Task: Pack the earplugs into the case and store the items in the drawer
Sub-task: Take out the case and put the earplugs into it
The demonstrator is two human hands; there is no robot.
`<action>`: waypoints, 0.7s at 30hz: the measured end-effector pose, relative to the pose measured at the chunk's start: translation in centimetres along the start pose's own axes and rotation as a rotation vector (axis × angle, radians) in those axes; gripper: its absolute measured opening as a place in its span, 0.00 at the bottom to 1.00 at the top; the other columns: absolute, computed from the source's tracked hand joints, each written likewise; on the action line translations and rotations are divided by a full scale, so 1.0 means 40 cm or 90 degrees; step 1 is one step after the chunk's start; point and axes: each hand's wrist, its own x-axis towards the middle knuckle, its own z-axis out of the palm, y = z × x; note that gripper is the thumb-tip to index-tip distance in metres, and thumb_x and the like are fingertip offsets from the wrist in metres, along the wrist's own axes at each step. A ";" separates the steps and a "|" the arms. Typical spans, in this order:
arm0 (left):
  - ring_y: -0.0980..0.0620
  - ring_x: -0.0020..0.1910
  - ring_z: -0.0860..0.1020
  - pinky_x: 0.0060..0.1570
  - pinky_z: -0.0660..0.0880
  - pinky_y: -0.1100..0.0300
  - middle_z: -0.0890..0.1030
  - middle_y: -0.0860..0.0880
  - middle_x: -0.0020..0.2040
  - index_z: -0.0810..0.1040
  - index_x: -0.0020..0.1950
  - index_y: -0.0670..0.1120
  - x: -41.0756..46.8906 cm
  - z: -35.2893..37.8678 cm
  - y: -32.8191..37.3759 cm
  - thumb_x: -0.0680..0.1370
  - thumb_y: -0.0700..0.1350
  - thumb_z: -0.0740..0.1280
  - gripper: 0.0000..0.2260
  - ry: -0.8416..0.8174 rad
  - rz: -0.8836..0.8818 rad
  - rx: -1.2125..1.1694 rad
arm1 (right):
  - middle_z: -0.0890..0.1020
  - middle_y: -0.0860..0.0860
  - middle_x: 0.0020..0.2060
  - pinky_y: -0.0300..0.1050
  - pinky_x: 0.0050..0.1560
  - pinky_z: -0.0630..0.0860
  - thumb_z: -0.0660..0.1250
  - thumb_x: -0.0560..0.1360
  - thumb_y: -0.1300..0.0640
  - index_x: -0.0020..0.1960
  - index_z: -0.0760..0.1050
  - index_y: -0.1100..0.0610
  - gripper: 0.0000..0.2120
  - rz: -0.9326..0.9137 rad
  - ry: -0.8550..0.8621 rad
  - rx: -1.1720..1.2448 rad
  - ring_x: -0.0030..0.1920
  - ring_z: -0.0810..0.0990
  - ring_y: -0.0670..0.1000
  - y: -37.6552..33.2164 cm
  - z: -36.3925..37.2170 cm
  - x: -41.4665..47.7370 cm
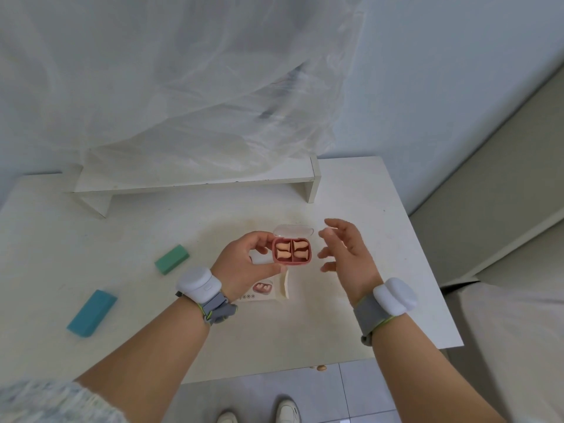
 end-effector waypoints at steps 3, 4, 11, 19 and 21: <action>0.74 0.42 0.71 0.38 0.67 0.78 0.77 0.63 0.43 0.72 0.45 0.64 0.003 0.004 0.001 0.67 0.44 0.74 0.18 -0.008 -0.003 -0.008 | 0.78 0.53 0.51 0.47 0.39 0.78 0.56 0.76 0.45 0.57 0.72 0.48 0.13 0.096 -0.076 0.089 0.44 0.79 0.52 -0.008 0.012 0.006; 0.73 0.42 0.72 0.39 0.67 0.76 0.77 0.63 0.44 0.72 0.45 0.63 0.005 0.006 0.001 0.66 0.44 0.74 0.18 -0.009 -0.005 -0.011 | 0.78 0.53 0.51 0.47 0.39 0.78 0.56 0.76 0.45 0.55 0.74 0.49 0.13 0.110 -0.092 0.104 0.45 0.80 0.53 -0.010 0.018 0.007; 0.56 0.45 0.76 0.41 0.71 0.66 0.83 0.50 0.49 0.71 0.50 0.61 0.012 0.007 -0.006 0.66 0.46 0.75 0.19 -0.049 -0.034 -0.072 | 0.80 0.52 0.45 0.42 0.40 0.80 0.61 0.75 0.60 0.49 0.77 0.53 0.08 0.122 -0.156 0.220 0.43 0.80 0.51 0.001 0.012 0.018; 0.65 0.33 0.76 0.47 0.70 0.60 0.82 0.54 0.45 0.71 0.48 0.62 0.032 0.005 -0.001 0.71 0.46 0.70 0.13 -0.056 -0.031 -0.071 | 0.78 0.51 0.51 0.38 0.42 0.81 0.63 0.72 0.70 0.52 0.75 0.53 0.15 0.085 -0.189 0.215 0.41 0.83 0.47 0.024 0.002 0.038; 0.68 0.30 0.74 0.43 0.69 0.63 0.81 0.54 0.44 0.71 0.50 0.60 0.038 0.006 -0.004 0.71 0.45 0.70 0.14 -0.061 -0.027 -0.069 | 0.78 0.50 0.51 0.37 0.42 0.81 0.64 0.72 0.70 0.53 0.74 0.53 0.16 0.087 -0.192 0.214 0.42 0.83 0.47 0.032 0.001 0.047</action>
